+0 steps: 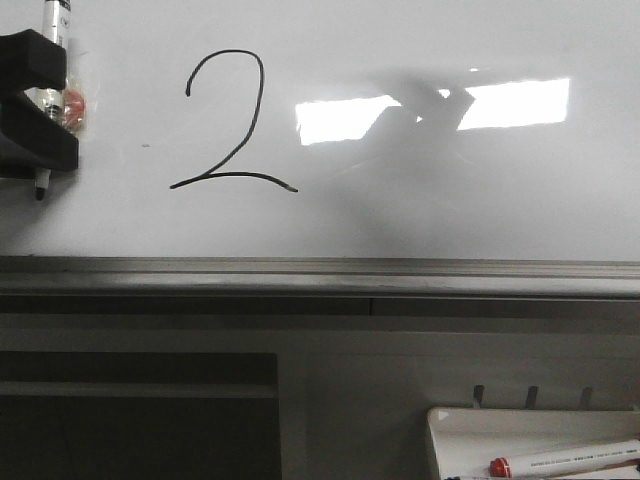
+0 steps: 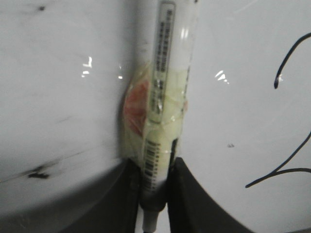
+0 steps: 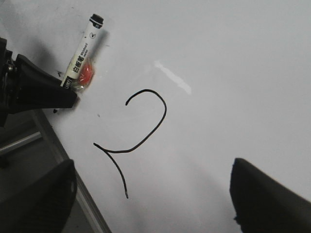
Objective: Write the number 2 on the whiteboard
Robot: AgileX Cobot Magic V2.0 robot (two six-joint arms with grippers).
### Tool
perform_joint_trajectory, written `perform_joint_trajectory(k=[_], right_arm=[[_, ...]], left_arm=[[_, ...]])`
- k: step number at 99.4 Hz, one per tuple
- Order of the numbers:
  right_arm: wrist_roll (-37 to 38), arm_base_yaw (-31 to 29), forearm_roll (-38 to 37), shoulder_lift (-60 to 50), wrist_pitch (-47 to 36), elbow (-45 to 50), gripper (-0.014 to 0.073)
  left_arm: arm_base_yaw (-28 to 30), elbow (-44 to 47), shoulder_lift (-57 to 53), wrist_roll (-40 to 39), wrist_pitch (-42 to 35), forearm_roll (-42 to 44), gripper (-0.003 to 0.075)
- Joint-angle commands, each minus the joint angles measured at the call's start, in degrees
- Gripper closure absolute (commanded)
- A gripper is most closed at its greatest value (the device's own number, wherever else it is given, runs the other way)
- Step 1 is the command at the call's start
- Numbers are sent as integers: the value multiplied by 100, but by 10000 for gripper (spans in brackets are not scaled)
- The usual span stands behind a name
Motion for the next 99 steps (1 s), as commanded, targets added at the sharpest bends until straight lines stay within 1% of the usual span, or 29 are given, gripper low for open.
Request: perform_joint_trajectory(k=[1, 30, 54, 74, 88, 99], right_arm=[[-54, -37, 136, -166, -236, -176, 28], [-54, -37, 136, -166, -213, -176, 28], [-54, -37, 136, -166, -146, -176, 28], [-54, -37, 136, -166, -119, -176, 28], [-54, -37, 136, -166, -107, -176, 28], [-54, -37, 136, -166, -107, -176, 28]], left_arm=[[46, -131, 43, -70, -264, -124, 741], [46, -131, 43, -70, -253, -124, 741], [35, -131, 43, -70, 401, -124, 741], [35, -131, 43, -70, 435, -124, 741], [35, -131, 43, -70, 710, -133, 741], [35, -131, 43, -70, 715, -133, 741]])
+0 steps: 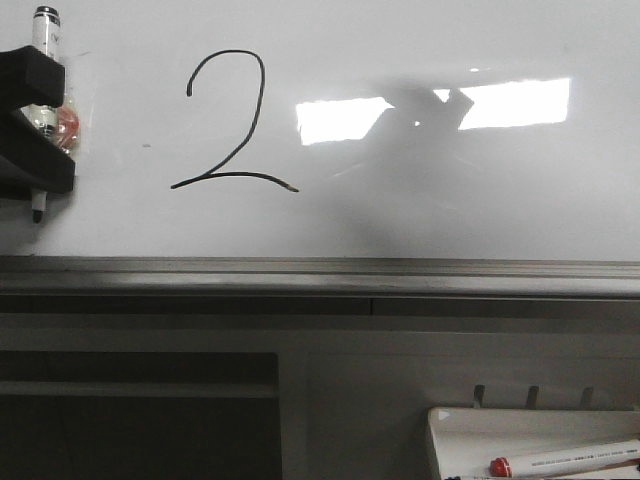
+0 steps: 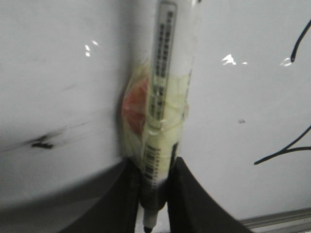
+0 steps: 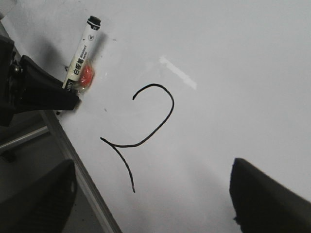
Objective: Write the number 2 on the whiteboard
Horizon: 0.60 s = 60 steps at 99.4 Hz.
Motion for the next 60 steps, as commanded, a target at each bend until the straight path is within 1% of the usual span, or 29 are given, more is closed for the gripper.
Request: perform_joint_trajectory(k=[1, 39, 48, 60], right_arm=[[-54, -37, 123, -166, -257, -176, 28], [-54, -37, 123, -166, -257, -176, 28], [-54, -37, 123, -166, -236, -176, 28], [-54, -37, 123, -166, -198, -176, 28]], left_arm=[[35, -65, 34, -70, 109, -74, 741], [35, -65, 24, -59, -14, -76, 732], [35, -65, -61, -30, -14, -62, 673], [35, -65, -262, -30, -34, 93, 548]])
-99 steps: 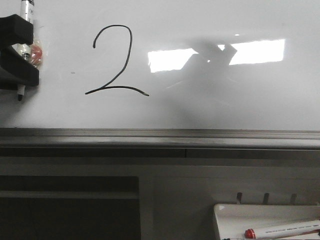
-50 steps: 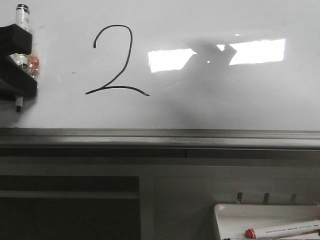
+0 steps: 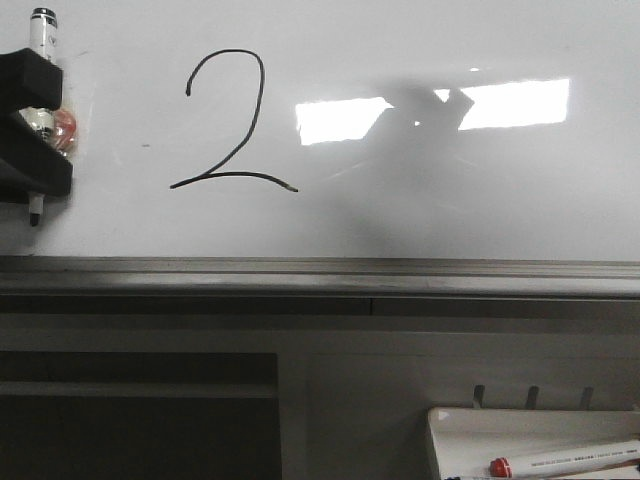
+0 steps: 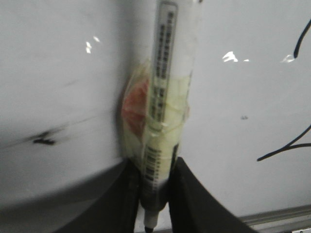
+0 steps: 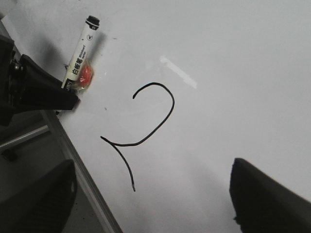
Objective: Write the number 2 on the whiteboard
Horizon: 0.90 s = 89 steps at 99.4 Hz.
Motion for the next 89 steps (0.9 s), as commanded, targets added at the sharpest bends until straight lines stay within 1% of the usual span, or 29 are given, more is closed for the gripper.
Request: perform_joint_trajectory(k=[1, 8, 15, 43, 49, 53, 56, 57, 58, 60, 63, 64, 65, 66, 67, 68, 69, 70, 72, 75, 77, 79, 83, 89], right_arm=[[-54, -37, 123, -166, -232, -176, 28], [-54, -37, 123, -166, -232, -176, 28], [-54, -37, 123, -166, -221, -176, 28], [-54, -37, 123, -166, -206, -176, 28], [53, -37, 123, -204, -176, -176, 46], [90, -37, 123, -222, -156, -176, 98], [90, -37, 123, -254, -154, -176, 161], [90, -37, 123, -265, -154, -176, 201], [90, -37, 123, -282, -133, -176, 223], [90, -37, 123, -310, -112, -176, 321], [90, -37, 123, -375, -70, -165, 400], [90, -37, 123, -392, -62, -164, 455], [90, -37, 123, -425, -49, -164, 483], [90, -37, 123, -442, -48, -143, 538], [90, -37, 123, -477, -36, -138, 565], [90, -37, 123, -498, -24, -139, 618], [90, -37, 123, -541, -24, -124, 645], [90, -37, 123, -563, -24, -109, 670], [90, -37, 123, -648, -24, -67, 662], [90, -37, 123, -720, -24, -28, 651], [90, -37, 123, -825, -24, 34, 648], [90, -37, 123, -881, -24, 70, 645], [90, -37, 123, -1071, -35, 194, 645], [39, -37, 123, -1392, -141, 426, 645]], left_arm=[[35, -65, -178, -30, -77, 66, 533], [35, -65, -333, -30, -101, 78, 473], [35, -65, -489, -30, -112, 78, 445], [2, -65, -1186, -30, -56, 244, 443], [-50, -65, -1469, -30, -69, 269, 444], [-91, -65, -1644, -30, -92, 269, 446], [-108, -65, -1830, -30, -109, 269, 450], [-118, -65, -1871, -30, -122, 269, 453], [-129, -65, -1955, -30, -144, 269, 455], [-141, -65, -2082, -30, -184, 282, 467], [-155, -65, -2253, -30, -250, 335, 479], [-155, -65, -2298, -30, -271, 366, 489], [-155, -65, -2392, -30, -306, 379, 495], [-155, -65, -2439, -30, -321, 406, 507], [-155, -65, -2486, -30, -357, 421, 514], [-155, -65, -2577, -30, -376, 452, 521], [-155, -65, -2667, -30, -406, 494, 545], [-155, -65, -2713, -30, -444, 494, 545], [-155, -65, -2852, -30, -501, 614, 582], [-155, -65, -3036, -30, -586, 774, 611], [-155, -65, -3164, -30, -649, 913, 652], [-155, -65, -3291, -30, -680, 998, 673], [-155, -65, -3535, -30, -741, 1263, 743], [-155, -65, -3856, -30, -741, 1538, 741]])
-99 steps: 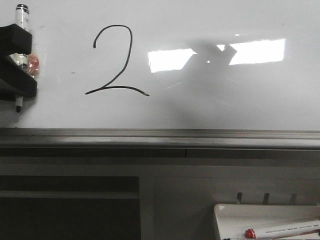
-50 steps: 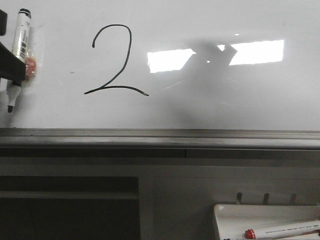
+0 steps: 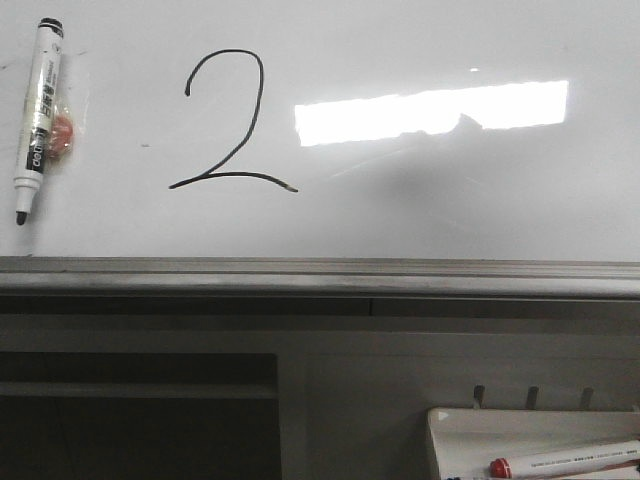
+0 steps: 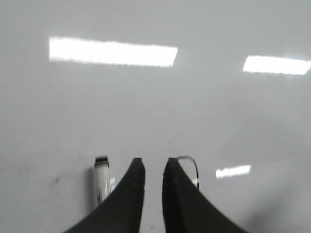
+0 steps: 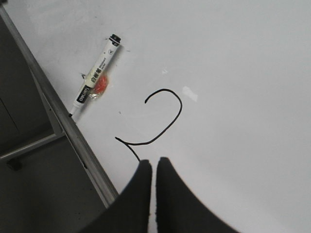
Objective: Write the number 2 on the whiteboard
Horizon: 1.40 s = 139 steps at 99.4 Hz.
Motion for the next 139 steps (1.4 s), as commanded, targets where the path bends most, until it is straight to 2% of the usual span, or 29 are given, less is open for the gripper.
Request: perform_joint_trajectory(k=[1, 33, 65, 139], right_arm=[[-42, -37, 123, -542, -375, 165, 645], [-133, -37, 123, -2868, -1233, 1952, 645], [-133, -37, 123, -4487, -1236, 3453, 645], [-133, -37, 123, -4708, -1227, 3668, 645]], left_arm=[[-42, -168, -451, -30, -523, 513, 741], [-42, -89, -1357, -30, 532, 905, 741], [-42, -63, -1453, -30, 720, 1490, 741], [-42, -63, -1453, -30, 720, 1490, 741]])
